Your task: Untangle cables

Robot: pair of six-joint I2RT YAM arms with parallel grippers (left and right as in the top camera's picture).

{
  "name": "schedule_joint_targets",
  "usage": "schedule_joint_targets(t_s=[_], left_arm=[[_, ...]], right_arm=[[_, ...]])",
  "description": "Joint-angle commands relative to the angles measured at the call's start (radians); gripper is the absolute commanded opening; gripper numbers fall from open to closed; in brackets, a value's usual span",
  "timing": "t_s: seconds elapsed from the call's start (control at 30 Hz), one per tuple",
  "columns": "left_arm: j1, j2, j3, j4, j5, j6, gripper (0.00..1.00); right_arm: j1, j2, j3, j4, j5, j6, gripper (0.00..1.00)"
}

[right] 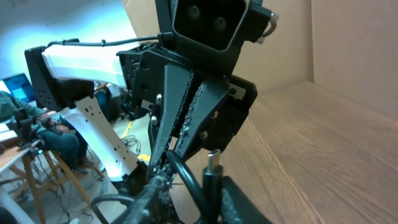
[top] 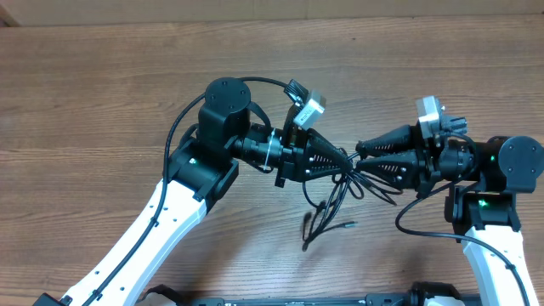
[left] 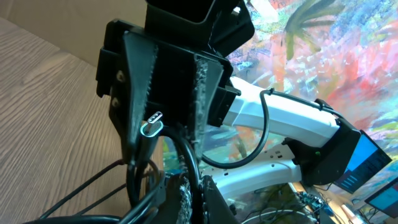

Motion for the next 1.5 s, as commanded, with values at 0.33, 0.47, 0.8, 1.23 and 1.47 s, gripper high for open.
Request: schedule_joint_targets(t_s=[0.33, 0.47, 0.8, 1.23, 1.47], left_arm=[[0.0, 0.004, 0.016, 0.007, -0.255, -0.072, 0.04], [0.002, 0.004, 0.016, 0.018, -0.326, -0.093, 0.04], [0.06, 0.004, 0.016, 0.006, -0.355, -0.127, 0.04], [0.066, 0.005, 0.016, 0.004, -0.582, -0.243, 0.04], [0.066, 0.009, 0.016, -0.079, -0.583, -0.241, 0.04]], right_arm=[[-0.001, -0.003, 0.019, -0.094, -0.046, 0.009, 0.06], [-0.001, -0.003, 0.019, -0.124, -0.046, 0.009, 0.04], [-0.001, -0.003, 0.019, -0.134, -0.046, 0.009, 0.04], [-0.001, -0.003, 0.019, -0.134, -0.046, 0.01, 0.04], [-0.001, -0.003, 0.019, -0.134, -0.047, 0.01, 0.08]])
